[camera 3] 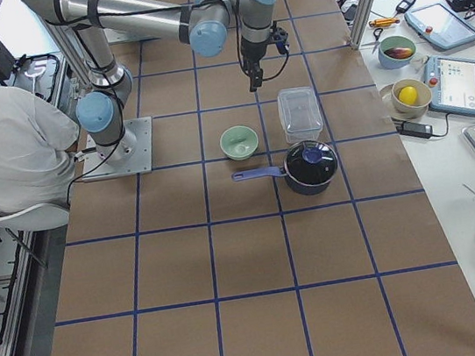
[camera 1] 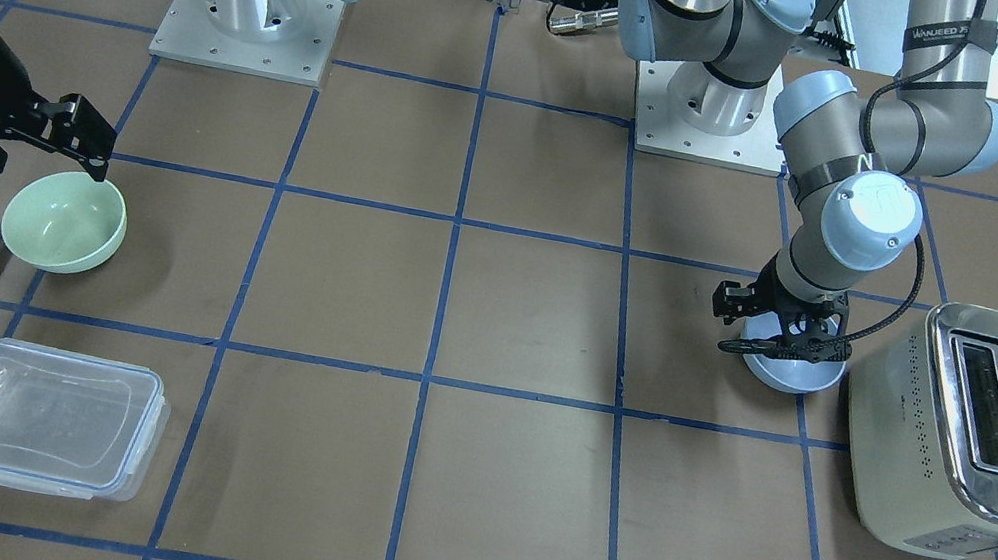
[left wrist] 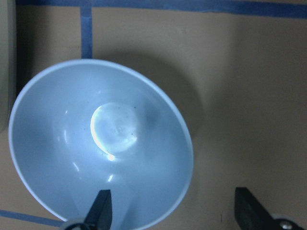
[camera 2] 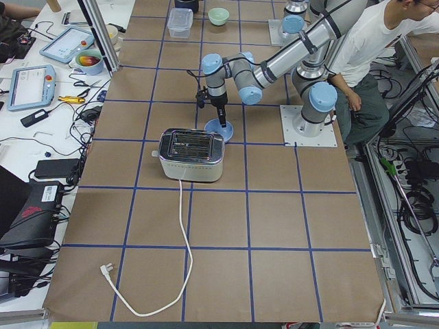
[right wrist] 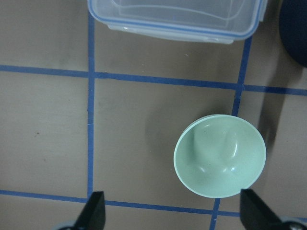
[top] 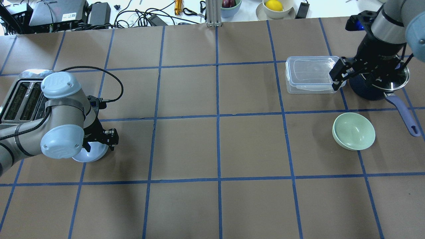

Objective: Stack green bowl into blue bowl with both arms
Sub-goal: 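Grasp light blue bowl with left gripper while right gripper grasps green bowl, then set blue bowl at center with left gripper while right gripper lifts green bowl, then carry green bowl with right gripper over blue bowl and lower it in, then open the right gripper and lift it away from the stacked bowls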

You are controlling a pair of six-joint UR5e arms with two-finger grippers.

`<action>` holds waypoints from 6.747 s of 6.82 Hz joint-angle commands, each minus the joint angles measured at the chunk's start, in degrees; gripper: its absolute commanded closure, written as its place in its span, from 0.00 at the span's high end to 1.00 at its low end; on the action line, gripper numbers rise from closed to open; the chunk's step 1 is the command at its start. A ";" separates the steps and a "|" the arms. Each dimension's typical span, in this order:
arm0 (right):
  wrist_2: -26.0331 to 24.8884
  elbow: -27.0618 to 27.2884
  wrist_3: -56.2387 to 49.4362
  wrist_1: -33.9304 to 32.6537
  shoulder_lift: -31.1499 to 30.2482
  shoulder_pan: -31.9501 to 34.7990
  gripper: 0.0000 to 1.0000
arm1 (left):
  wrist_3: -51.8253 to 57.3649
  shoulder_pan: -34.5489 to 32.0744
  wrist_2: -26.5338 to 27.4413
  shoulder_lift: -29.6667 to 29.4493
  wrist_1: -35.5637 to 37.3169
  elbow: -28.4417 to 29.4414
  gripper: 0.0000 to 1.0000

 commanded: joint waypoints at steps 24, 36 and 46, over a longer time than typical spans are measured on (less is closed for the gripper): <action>11.99 4.76 34.22 -12.96 6.09 16.03 0.00 | -6.93 -13.70 -11.09 5.95 -27.03 31.23 1.00; 9.35 5.37 45.71 -25.36 14.00 30.75 0.02 | -6.75 -14.66 -10.37 7.75 -32.57 37.51 1.00; 1.53 -5.73 44.31 -8.31 7.08 28.65 1.00 | -6.93 -14.66 -10.37 7.75 -32.57 37.60 1.00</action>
